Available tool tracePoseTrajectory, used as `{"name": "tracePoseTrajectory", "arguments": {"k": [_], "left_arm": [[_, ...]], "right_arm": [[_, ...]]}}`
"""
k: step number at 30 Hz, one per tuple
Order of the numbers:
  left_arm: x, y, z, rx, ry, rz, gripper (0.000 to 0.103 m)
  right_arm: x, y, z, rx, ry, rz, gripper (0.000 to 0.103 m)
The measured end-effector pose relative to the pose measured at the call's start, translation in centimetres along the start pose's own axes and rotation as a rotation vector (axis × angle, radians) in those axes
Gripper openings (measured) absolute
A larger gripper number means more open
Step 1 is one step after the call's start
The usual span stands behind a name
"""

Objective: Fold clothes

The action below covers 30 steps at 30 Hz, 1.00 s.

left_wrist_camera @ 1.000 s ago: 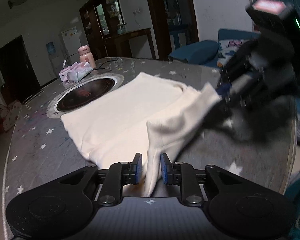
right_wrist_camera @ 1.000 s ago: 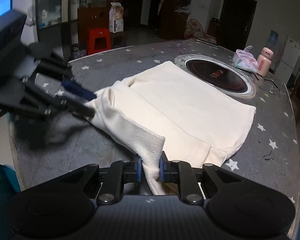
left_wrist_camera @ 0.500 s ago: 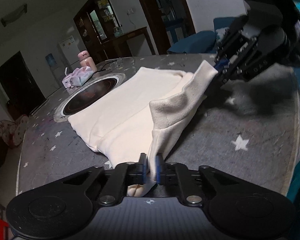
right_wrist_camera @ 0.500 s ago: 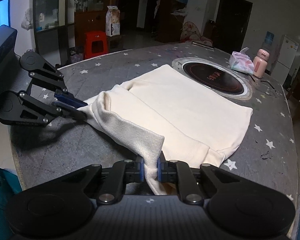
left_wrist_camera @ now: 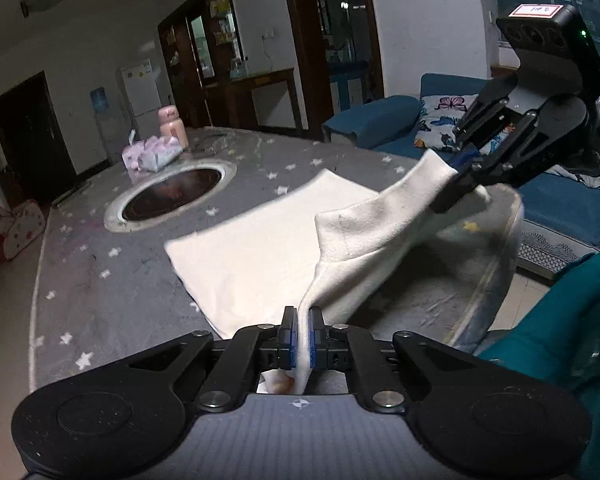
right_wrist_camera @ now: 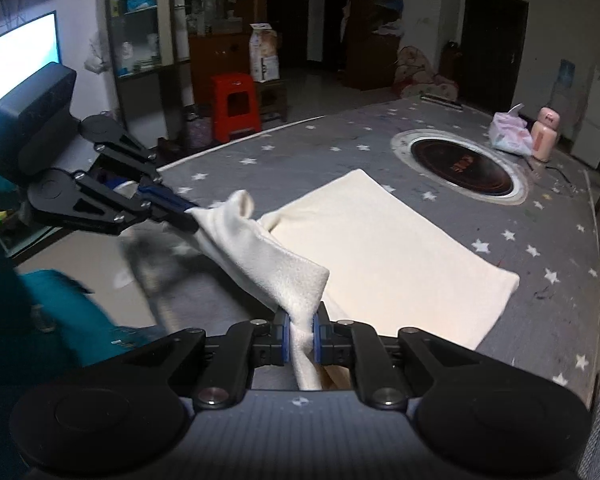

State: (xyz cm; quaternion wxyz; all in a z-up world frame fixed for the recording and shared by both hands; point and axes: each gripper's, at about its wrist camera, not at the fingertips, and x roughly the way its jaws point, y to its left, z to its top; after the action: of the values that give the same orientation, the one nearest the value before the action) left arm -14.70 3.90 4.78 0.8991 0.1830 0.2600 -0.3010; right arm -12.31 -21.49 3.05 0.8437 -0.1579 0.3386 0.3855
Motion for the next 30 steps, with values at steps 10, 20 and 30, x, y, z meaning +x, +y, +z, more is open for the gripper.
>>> {"name": "tracePoseTrajectory", "arguments": {"k": [10,20,30], "left_arm": [[4.1,3.6,4.5,-0.027,-0.054,0.044,0.006],[13.7,8.3,8.2,-0.065,-0.006,0.090,0.005],[21.8,10.8,6.4,-0.189,0.104,0.128,0.012]], "right_arm": [[-0.1,-2.8,2.4,0.057,-0.022,-0.054,0.009],[5.7,-10.4,6.0,0.088,0.007,-0.131,0.009],[14.1,-16.2,3.2,0.307,0.066,-0.209,0.022]]}}
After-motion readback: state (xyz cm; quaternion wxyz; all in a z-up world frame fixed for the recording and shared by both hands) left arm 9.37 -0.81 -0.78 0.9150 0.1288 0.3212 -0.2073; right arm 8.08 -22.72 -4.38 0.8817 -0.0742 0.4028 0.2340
